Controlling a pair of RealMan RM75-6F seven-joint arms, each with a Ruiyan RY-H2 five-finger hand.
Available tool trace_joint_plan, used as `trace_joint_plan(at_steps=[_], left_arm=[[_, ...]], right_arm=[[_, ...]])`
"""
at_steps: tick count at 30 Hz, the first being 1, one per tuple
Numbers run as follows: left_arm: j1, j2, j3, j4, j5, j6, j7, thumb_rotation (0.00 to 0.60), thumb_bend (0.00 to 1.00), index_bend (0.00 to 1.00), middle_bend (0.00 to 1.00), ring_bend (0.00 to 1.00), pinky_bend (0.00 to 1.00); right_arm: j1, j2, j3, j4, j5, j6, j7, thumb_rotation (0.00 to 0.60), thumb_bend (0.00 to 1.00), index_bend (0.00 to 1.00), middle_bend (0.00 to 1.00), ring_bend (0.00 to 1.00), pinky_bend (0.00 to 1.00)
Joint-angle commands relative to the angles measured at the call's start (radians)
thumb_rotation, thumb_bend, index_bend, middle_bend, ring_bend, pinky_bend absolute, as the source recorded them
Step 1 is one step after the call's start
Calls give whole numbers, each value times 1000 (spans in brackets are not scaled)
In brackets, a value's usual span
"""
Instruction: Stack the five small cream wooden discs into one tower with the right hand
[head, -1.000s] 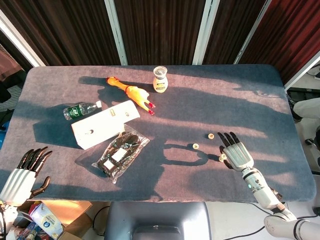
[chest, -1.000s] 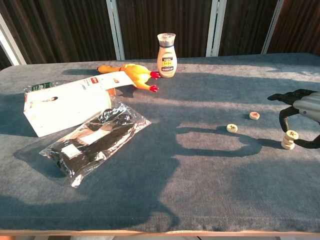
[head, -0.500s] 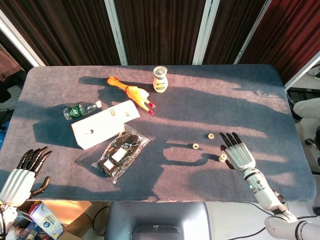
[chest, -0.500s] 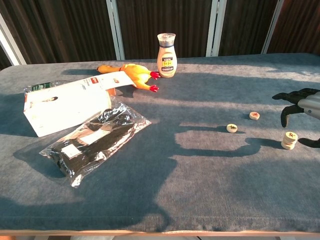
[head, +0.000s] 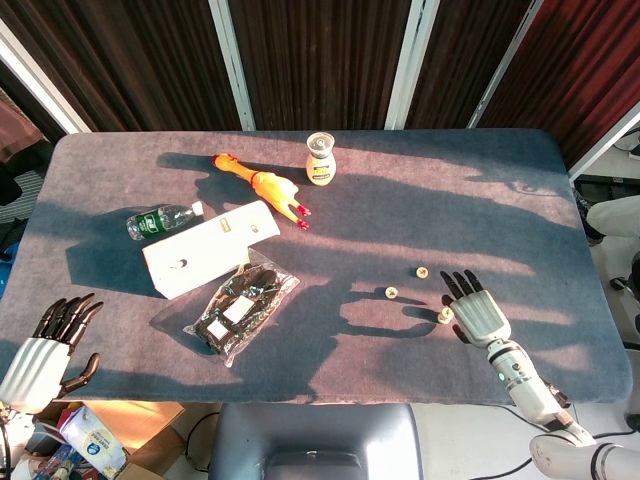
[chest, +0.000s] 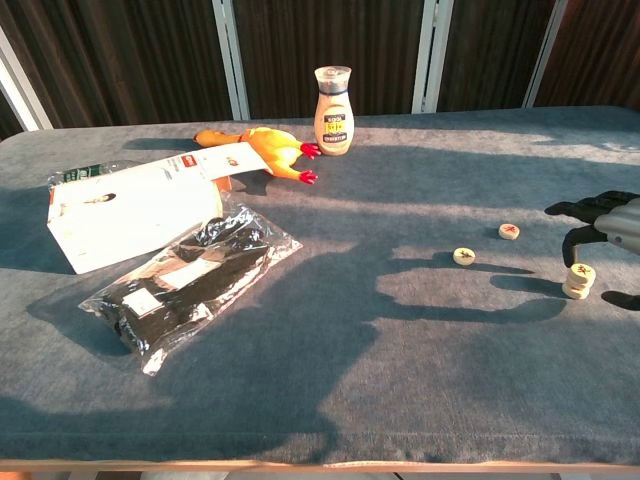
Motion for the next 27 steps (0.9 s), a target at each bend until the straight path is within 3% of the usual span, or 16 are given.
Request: trace_joint_plan(at_steps=[1,13,27], left_arm=[[0,1,0,0,1,1,-2,600,478,0,0,0,25],[2,2,2,1,5,5,-5,600,477,0,0,0,25],[0,3,1,2,2,0,-10,600,477,0,0,0,24]], right_arm=[[-3,-3,-3,0,-2,4,-4,600,466,476,47,0,0],[-14,-9,-9,-1,-13,19,-1,600,466,471,47,0,0],[-16,56,35,-70,-6,53,63,600,461,444,44,0,0]])
